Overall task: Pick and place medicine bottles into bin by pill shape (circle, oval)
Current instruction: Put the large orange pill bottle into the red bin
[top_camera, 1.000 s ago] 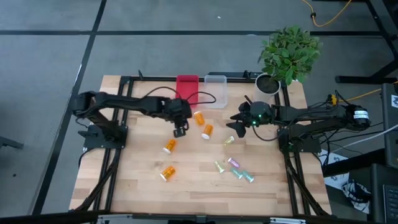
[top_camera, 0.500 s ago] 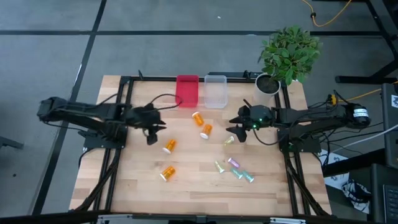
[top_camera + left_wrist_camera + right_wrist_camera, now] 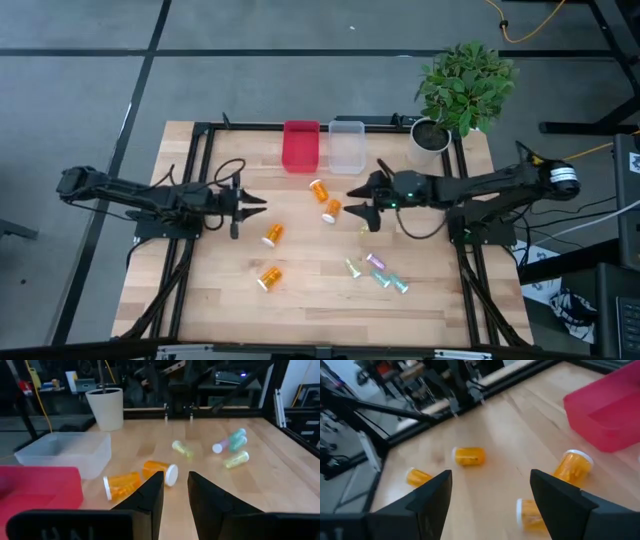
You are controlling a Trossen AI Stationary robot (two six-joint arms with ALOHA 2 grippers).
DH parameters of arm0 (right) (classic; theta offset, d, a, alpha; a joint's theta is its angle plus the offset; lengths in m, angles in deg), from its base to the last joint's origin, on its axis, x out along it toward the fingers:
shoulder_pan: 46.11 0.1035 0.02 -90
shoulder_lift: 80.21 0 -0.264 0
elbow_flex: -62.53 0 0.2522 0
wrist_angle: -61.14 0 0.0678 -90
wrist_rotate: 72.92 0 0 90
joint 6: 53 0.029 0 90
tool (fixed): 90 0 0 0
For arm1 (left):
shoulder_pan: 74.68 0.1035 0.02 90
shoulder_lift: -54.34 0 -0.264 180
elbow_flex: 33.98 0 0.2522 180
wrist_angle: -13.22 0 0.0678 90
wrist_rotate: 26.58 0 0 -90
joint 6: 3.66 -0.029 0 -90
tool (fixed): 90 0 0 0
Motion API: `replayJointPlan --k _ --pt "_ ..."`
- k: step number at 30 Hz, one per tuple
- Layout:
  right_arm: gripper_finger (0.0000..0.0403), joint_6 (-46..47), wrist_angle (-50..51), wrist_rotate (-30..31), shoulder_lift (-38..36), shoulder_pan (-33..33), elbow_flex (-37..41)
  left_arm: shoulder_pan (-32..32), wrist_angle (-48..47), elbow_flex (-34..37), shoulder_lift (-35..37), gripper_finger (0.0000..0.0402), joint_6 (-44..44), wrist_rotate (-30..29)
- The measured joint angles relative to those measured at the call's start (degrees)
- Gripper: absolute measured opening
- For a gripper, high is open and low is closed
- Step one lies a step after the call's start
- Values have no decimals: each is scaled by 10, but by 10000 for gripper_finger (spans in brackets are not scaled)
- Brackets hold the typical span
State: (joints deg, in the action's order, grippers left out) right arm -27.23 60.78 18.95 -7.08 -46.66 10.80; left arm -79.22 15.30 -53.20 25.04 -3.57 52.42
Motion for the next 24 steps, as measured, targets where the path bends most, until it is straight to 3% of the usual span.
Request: replayJointPlan --k 10,14,20,24 --pt "271 -68 184 0 129 -7 -142 13 -147 8 4 82 99 34" --pt "271 -68 199 0 164 -5 -167 13 -206 8 4 82 103 30" --pt "271 -68 191 -5 209 -3 -174 13 -222 8 5 82 103 30" --pt "271 -141 193 -4 235 -3 -174 13 -223 8 5 82 103 30"
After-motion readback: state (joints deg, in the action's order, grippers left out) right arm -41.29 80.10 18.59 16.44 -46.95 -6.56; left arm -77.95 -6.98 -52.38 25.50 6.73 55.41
